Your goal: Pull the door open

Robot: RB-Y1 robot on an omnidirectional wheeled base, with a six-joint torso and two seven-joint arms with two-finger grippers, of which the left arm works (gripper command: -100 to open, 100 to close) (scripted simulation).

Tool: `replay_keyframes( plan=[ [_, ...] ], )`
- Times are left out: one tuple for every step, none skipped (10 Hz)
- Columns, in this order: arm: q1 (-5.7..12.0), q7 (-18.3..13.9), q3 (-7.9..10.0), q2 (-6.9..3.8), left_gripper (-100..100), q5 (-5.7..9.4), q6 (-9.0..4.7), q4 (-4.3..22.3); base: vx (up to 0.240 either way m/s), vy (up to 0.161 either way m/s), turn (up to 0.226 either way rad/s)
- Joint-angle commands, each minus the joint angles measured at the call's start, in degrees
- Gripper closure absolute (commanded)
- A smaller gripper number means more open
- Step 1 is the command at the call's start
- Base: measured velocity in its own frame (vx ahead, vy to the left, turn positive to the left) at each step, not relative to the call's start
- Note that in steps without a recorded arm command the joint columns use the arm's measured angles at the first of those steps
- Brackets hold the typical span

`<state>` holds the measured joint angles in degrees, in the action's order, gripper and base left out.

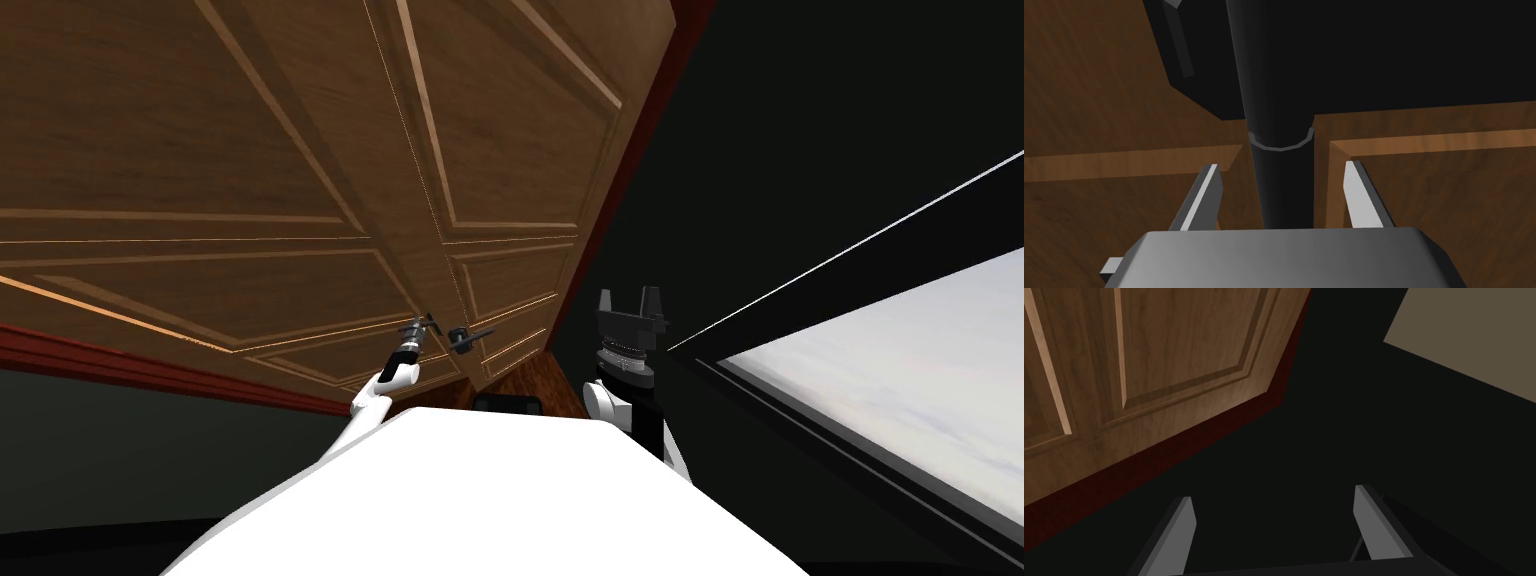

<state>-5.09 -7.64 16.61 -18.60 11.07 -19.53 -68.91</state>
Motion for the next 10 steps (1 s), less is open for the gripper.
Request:
replay_keyframes(
  plan=[
    [-0.12, 0.01, 0.02, 0.01, 100, 0.00, 0.15, 0.12, -0.042, 0.006, -0.009],
    [-0.12, 0.01, 0.02, 0.01, 100, 0.00, 0.15, 0.12, -0.029, 0.009, -0.027],
    [-0.12, 0.01, 0.02, 0.01, 100, 0.00, 0.15, 0.12, -0.014, 0.005, -0.013],
    [-0.12, 0.01, 0.02, 0.01, 100, 0.00, 0.15, 0.12, 0.000, 0.000, 0.000],
    [-0.12, 0.01, 0.02, 0.01, 100, 0.00, 0.15, 0.12, 0.000, 0.000, 0.000],
    [-1.11, -0.31, 0.32, -0.81, 100, 0.12, 0.11, 0.38, -0.131, 0.019, -0.002],
    [-1.36, -0.45, 0.32, -1.05, 100, 0.15, 0.06, 0.39, -0.182, 0.022, -0.047],
    [-1.81, -0.77, 0.20, -1.52, 100, 0.22, -0.07, 0.37, -0.177, -0.015, -0.042],
    [-2.21, -1.14, -0.12, -1.95, 100, 0.28, -0.23, 0.28, -0.169, -0.026, -0.058],
    [-2.54, -1.57, -0.59, -2.34, 100, 0.33, -0.42, 0.12, -0.190, -0.029, -0.088]
  ],
)
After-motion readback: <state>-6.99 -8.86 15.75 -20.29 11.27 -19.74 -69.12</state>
